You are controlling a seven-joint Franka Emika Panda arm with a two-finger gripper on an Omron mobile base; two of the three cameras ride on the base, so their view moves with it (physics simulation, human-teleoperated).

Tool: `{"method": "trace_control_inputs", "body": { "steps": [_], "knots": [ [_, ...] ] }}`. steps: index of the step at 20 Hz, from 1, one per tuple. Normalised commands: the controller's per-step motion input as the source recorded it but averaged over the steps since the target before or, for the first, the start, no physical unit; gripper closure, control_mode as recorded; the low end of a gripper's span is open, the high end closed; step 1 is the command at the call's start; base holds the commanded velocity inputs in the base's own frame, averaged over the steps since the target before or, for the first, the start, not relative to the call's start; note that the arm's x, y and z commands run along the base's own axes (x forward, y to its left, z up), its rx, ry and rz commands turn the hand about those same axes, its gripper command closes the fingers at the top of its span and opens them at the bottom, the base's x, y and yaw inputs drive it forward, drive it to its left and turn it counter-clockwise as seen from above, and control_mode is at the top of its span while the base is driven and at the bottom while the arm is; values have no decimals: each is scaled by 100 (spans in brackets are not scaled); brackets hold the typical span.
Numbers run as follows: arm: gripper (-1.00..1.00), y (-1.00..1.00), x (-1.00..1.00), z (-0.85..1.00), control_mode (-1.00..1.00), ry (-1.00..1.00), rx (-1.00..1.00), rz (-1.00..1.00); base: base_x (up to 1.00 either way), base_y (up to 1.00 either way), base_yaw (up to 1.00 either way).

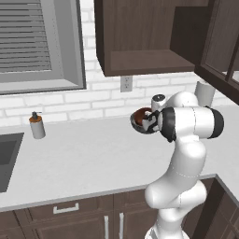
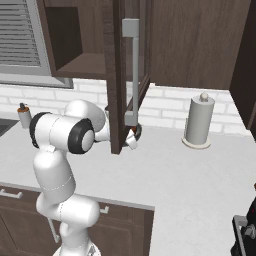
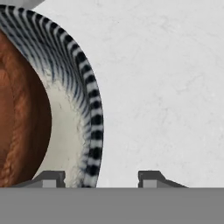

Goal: Pick up the bowls on the counter and stack them on top of one another in the open cabinet. Place the smaller bowl on top of the larger bowl.

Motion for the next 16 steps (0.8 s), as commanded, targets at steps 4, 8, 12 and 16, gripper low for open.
{"method": "trace_control_inputs", "body": {
  "steps": [4, 8, 12, 16],
  "knots": [
    [100, 0, -1, 0, -100, 0, 0, 0, 0, 0, 0],
    [100, 0, -9, 0, -100, 0, 0, 0, 0, 0, 0],
    [100, 0, -35, 0, -100, -2, 2, 0, 0, 0, 0],
    [100, 0, -90, 10, -100, -9, 8, 3, 0, 0, 0]
  ]
}}
